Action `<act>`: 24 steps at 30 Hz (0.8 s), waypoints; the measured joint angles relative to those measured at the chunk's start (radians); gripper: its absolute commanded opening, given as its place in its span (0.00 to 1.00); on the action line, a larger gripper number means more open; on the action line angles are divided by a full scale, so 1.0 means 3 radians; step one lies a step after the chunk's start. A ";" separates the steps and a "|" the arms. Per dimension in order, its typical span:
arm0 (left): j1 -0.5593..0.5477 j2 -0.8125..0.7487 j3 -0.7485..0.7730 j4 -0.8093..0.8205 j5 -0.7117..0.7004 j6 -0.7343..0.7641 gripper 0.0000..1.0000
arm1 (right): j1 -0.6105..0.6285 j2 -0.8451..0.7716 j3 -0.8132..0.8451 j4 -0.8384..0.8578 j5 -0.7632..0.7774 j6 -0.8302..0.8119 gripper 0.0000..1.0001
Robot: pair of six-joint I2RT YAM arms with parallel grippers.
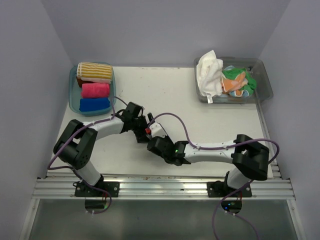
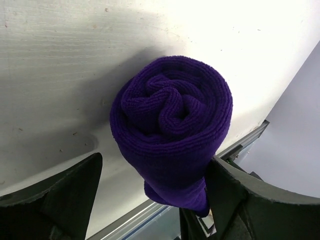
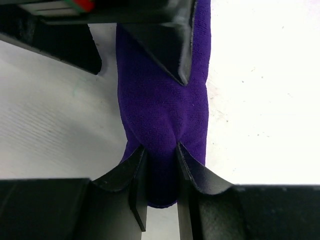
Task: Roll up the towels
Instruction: Roll the towel, then place the rolled towel into the container
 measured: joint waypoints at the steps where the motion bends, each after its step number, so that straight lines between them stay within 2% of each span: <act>1: 0.0005 -0.0011 0.0010 -0.0014 -0.0001 0.0018 0.85 | -0.0067 -0.0085 -0.0067 0.0067 -0.0103 0.0032 0.19; 10: 0.0052 -0.0078 0.0031 -0.0042 0.0009 0.0076 0.78 | -0.0398 -0.0373 -0.0380 0.0453 -0.0664 0.0267 0.18; 17: 0.0014 -0.0025 0.0058 -0.0028 0.0050 0.0074 0.80 | -0.0425 -0.0395 -0.0436 0.0547 -0.0758 0.0340 0.17; 24: -0.0071 0.0111 0.0127 0.0009 0.0086 0.0071 0.78 | -0.0426 -0.0395 -0.0436 0.0546 -0.0763 0.0355 0.17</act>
